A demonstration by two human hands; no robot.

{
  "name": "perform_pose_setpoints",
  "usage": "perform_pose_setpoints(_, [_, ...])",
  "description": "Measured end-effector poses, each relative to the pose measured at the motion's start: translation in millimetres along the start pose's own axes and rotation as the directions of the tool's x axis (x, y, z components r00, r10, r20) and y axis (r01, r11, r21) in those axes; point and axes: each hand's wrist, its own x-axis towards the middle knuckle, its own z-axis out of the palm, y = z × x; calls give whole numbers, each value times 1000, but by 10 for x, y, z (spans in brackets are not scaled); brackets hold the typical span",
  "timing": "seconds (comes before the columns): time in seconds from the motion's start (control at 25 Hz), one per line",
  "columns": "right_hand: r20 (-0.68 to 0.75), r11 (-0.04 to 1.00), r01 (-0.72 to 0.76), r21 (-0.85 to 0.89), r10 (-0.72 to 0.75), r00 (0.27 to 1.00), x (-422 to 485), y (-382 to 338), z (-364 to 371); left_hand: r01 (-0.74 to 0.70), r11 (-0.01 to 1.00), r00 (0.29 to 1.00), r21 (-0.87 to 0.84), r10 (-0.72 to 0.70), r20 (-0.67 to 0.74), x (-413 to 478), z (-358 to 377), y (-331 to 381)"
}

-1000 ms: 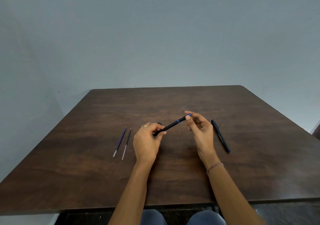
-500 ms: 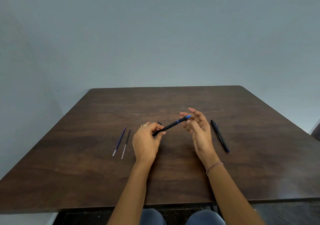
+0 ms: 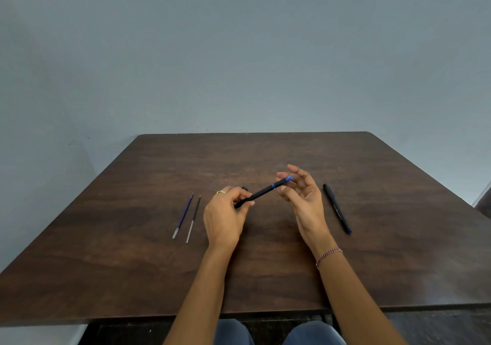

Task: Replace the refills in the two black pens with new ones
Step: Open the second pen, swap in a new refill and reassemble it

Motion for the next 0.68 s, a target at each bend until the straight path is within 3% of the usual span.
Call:
perform_pose_setpoints(0.24, [-7, 999, 23, 42, -23, 1000, 3, -18, -11, -8, 1000, 1000, 2, 8, -2, 1, -6, 12])
perform_pose_setpoints(0.48, [-91, 999, -32, -42, 28, 995, 23, 7, 7, -22, 1000, 1000, -15, 22, 0, -7, -3, 10])
perform_pose_setpoints(0.68, [-88, 998, -68, 13, 69, 994, 22, -4, -23, -13, 1000, 1000, -12, 13, 1, 4, -7, 14])
